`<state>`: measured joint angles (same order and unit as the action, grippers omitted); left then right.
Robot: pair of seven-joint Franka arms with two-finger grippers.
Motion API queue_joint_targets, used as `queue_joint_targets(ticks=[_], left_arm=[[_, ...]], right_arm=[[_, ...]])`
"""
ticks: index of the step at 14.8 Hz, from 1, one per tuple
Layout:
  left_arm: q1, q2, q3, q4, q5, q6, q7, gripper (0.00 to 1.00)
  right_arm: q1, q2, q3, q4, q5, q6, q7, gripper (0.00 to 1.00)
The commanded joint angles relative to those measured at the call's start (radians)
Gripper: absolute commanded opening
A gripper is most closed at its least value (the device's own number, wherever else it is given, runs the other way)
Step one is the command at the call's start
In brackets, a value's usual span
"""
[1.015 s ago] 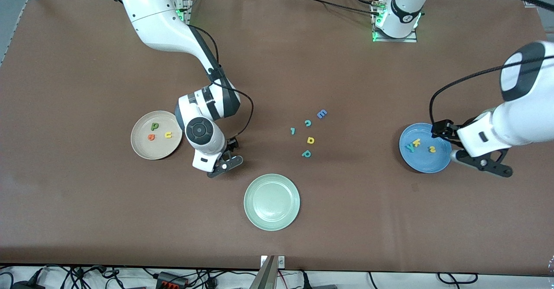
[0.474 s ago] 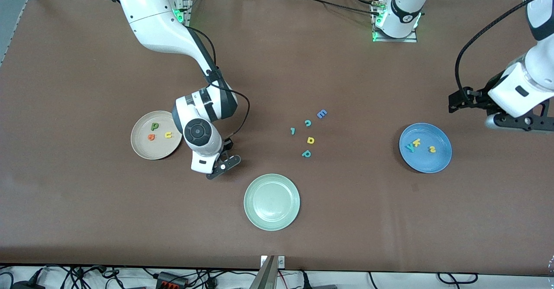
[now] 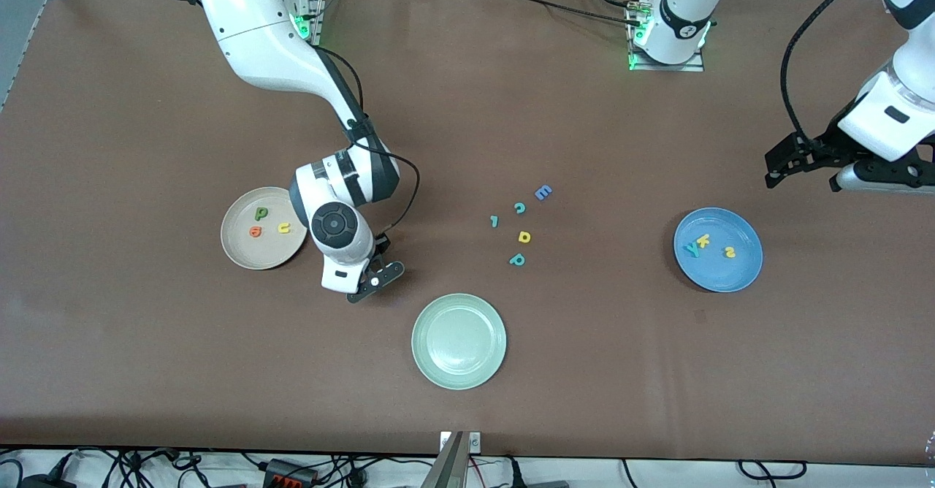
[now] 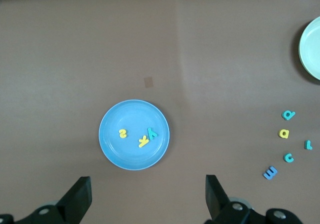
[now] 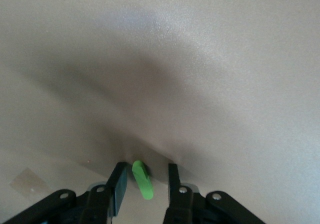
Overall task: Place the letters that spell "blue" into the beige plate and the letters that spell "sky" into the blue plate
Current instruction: 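Grasp the green stick with the right gripper while the left gripper withdraws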
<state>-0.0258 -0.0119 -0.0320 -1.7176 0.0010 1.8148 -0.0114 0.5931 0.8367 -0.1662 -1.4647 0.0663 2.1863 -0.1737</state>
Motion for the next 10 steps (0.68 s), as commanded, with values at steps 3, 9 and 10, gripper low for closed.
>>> queue_joint_targets(ticks=[3,9,10], left_arm=[[0.023,0.001,-0.028,0.047,-0.016,-0.101,0.008,1.0],[0.021,0.001,-0.032,0.052,-0.015,-0.127,0.008,1.0],[0.021,0.0,-0.032,0.052,-0.016,-0.129,0.008,1.0]], right_arm=[[-0.007,0.008,0.008,0.003,0.0,-0.011,-0.007,0.2],[-0.019,-0.024,0.007,0.004,0.003,-0.055,0.016,0.05],[-0.027,-0.036,0.007,0.006,0.003,-0.094,0.023,0.04]])
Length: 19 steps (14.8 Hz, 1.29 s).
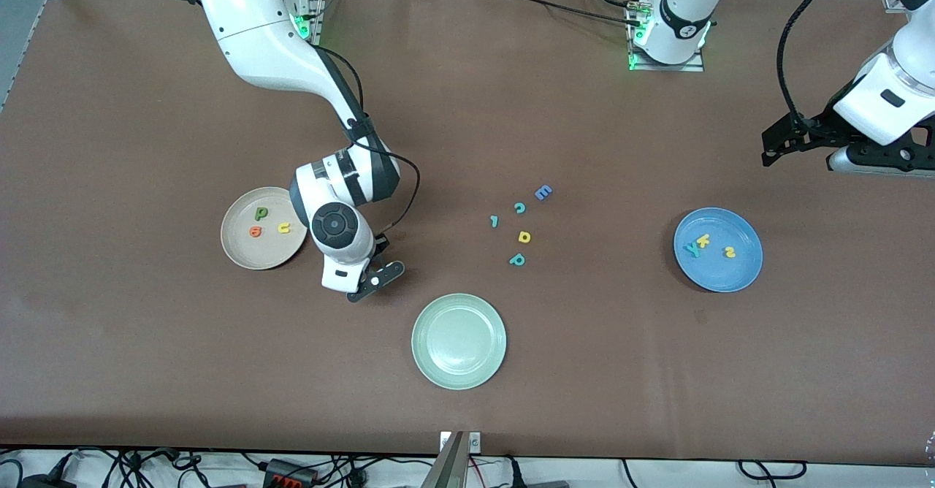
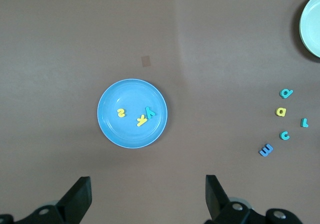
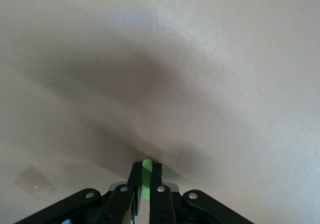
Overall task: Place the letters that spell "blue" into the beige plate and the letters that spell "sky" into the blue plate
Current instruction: 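Place the green stick on the white plate with the right gripper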
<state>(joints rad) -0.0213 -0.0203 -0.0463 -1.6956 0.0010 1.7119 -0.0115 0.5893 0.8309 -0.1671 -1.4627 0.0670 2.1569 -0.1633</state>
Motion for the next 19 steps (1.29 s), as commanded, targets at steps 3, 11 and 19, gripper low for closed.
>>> queue_joint_targets(ticks=[3,11,19], left_arm=[[0.026,0.008,-0.017,0.028,-0.016,-0.028,0.01,1.0],[0.021,0.01,-0.018,0.028,-0.016,-0.028,0.008,1.0],[0.021,0.01,-0.017,0.028,-0.016,-0.028,0.008,1.0]], right_arm=[[-0.065,-0.094,0.004,-0.001,0.002,-0.188,0.018,0.04],[-0.228,-0.234,-0.002,-0.223,-0.007,-0.244,-0.097,0.04],[-0.295,-0.294,-0.002,-0.406,-0.003,-0.091,-0.196,0.06]])
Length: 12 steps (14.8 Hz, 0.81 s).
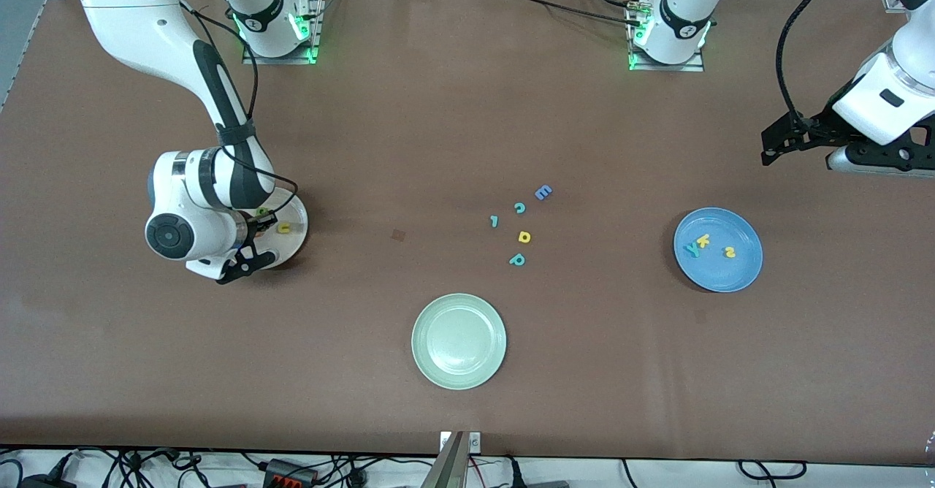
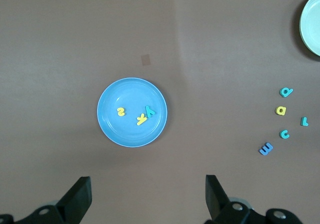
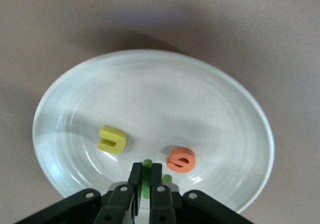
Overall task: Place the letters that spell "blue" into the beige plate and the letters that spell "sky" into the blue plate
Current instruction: 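Place the green stick on the white plate with the right gripper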
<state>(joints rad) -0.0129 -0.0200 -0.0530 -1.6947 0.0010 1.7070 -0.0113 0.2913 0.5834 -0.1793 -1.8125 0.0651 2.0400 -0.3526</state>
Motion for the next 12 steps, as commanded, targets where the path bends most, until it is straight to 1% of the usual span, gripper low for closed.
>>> queue_joint_targets(ticks=[1,2,3,5,8,9,12], left_arm=[[0.013,0.009,-0.01,0.027,-0.016,-0.024,0.008,1.0],[0.013,0.009,-0.01,0.027,-0.016,-0.024,0.008,1.0],[0.013,0.009,-0.01,0.027,-0.016,-0.023,0.008,1.0],[0.013,0.009,-0.01,0.027,-0.016,-0.023,0.008,1.0],[0.014,0.009,-0.01,0.027,-0.016,-0.023,0.01,1.0],[0.014,0.009,-0.01,0.027,-0.016,-0.023,0.01,1.0],[0.013,0.009,-0.01,0.027,-0.016,-0.023,0.008,1.0]], right_arm=[[0.002,-0.047,0.011,-0.056,-0.001,0.026,-0.006,0.13],[0.003,-0.043,0.011,-0.05,-0.001,0.026,0.006,0.6],[0.005,-0.043,0.011,-0.044,0.001,0.022,0.006,1.0],[0.002,-0.051,0.011,-0.027,0.004,0.013,0.015,1.0],[-0.017,-0.109,0.009,0.004,0.002,-0.026,0.154,1.0],[-0.015,-0.135,0.009,0.024,0.002,-0.065,0.187,1.0],[-0.032,-0.165,-0.005,0.175,0.001,-0.258,0.227,1.0]])
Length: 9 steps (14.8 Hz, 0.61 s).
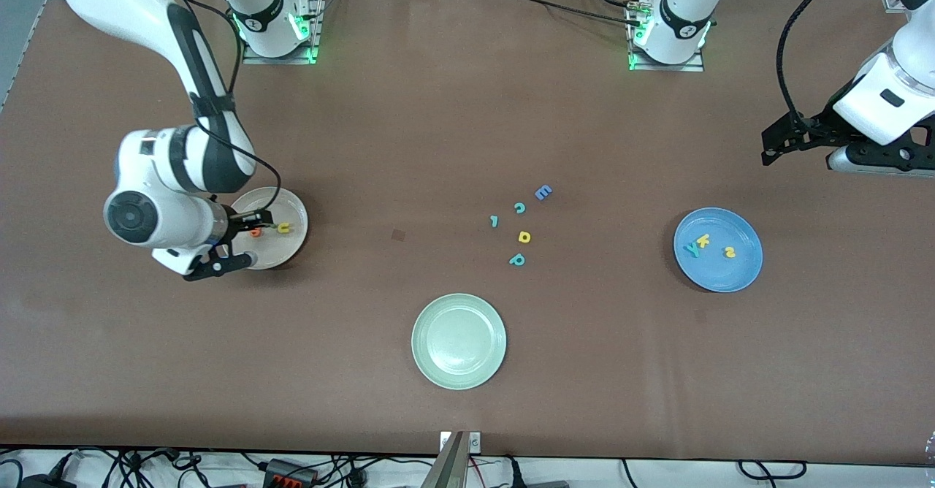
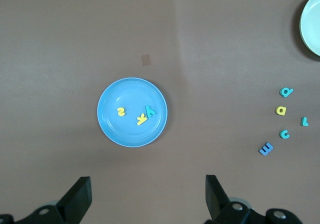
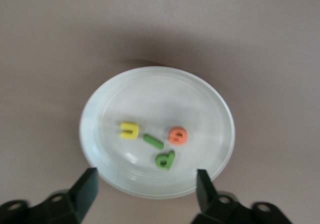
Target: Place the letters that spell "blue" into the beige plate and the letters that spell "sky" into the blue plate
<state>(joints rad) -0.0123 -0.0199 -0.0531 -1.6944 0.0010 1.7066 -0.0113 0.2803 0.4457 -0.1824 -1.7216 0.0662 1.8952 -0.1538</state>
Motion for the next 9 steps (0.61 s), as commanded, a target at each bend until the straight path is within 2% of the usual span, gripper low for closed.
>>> queue_joint_targets(ticks=[1,4,6,9], left_arm=[[0.012,0.009,-0.01,0.027,-0.016,-0.022,0.008,1.0],[0.017,0.009,-0.01,0.027,-0.016,-0.024,0.008,1.0],[0.017,0.009,-0.01,0.027,-0.018,-0.024,0.008,1.0],[0.017,0.009,-0.01,0.027,-0.018,-0.024,0.008,1.0]], right_arm=[[-0.029,-0.027,-0.009,0.149,-0.002,-0.164,0.028,1.0],[-0.035,-0.035,-0.055,0.266,0.001,-0.28,0.059,1.0],[-0.044,-0.042,-0.057,0.335,-0.003,-0.356,0.066,1.0],[-0.038,-0.042,-0.078,0.419,0.0,-0.4,0.172,1.0]])
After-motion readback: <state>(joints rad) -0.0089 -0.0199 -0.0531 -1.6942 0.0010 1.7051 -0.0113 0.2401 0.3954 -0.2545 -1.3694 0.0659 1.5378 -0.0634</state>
